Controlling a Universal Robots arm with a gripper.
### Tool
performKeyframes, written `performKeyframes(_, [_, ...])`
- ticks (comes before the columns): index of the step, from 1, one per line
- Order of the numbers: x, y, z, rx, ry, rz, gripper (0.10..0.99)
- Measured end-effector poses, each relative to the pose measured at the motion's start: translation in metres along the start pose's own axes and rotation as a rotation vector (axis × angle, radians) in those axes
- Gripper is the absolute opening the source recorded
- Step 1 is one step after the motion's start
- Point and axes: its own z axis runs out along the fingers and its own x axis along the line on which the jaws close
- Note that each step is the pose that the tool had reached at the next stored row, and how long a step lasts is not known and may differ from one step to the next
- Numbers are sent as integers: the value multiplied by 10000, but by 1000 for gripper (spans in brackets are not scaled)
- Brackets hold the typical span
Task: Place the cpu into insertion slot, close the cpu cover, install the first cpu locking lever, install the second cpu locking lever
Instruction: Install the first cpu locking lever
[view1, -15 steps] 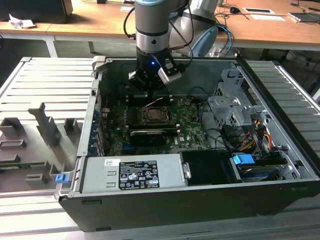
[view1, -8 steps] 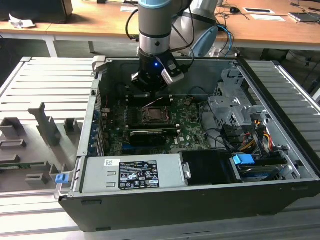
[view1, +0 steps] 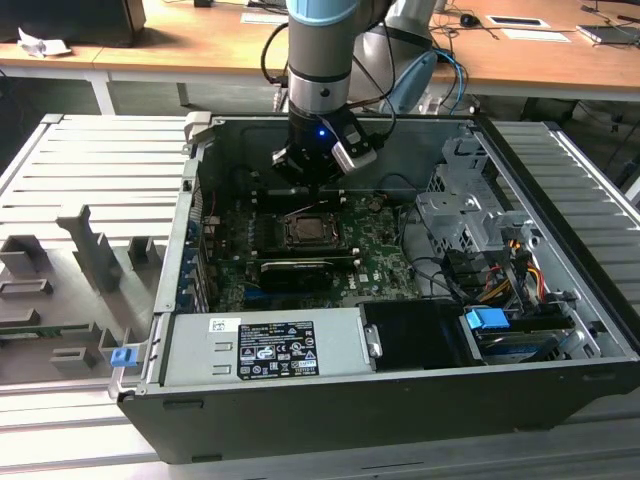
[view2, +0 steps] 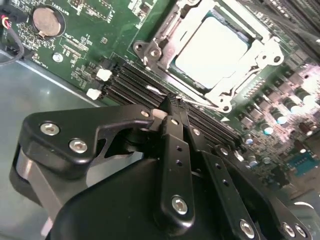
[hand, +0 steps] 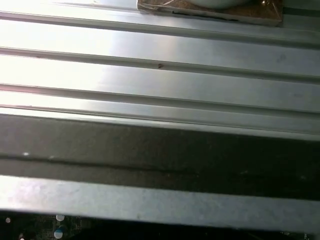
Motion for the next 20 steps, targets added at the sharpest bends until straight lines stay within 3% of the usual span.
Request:
performKeyframes(10, [-75, -15, 112, 22, 1, -1, 106])
performKeyframes(16, [-86, -20, 163, 200, 17, -4, 106])
performKeyframes(20, [-87, -20, 182, 212, 14, -5, 106])
